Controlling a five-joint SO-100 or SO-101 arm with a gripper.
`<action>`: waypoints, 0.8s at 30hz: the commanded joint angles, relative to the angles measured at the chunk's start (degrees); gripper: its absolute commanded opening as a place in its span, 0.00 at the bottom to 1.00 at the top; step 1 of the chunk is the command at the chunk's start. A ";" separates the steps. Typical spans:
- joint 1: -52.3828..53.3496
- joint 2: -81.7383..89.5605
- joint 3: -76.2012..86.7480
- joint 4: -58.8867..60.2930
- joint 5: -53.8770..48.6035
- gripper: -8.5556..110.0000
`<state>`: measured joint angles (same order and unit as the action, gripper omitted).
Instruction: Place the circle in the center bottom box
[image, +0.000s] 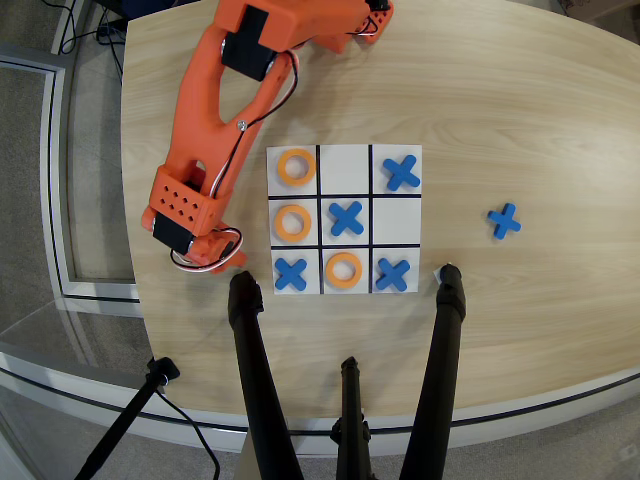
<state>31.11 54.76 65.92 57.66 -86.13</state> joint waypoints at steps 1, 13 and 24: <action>-0.26 -1.14 -4.66 -0.53 0.18 0.28; 0.70 -5.80 -12.22 -0.53 0.00 0.28; 2.46 -12.13 -14.06 -6.42 -1.49 0.28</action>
<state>32.61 42.98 53.53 52.12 -86.75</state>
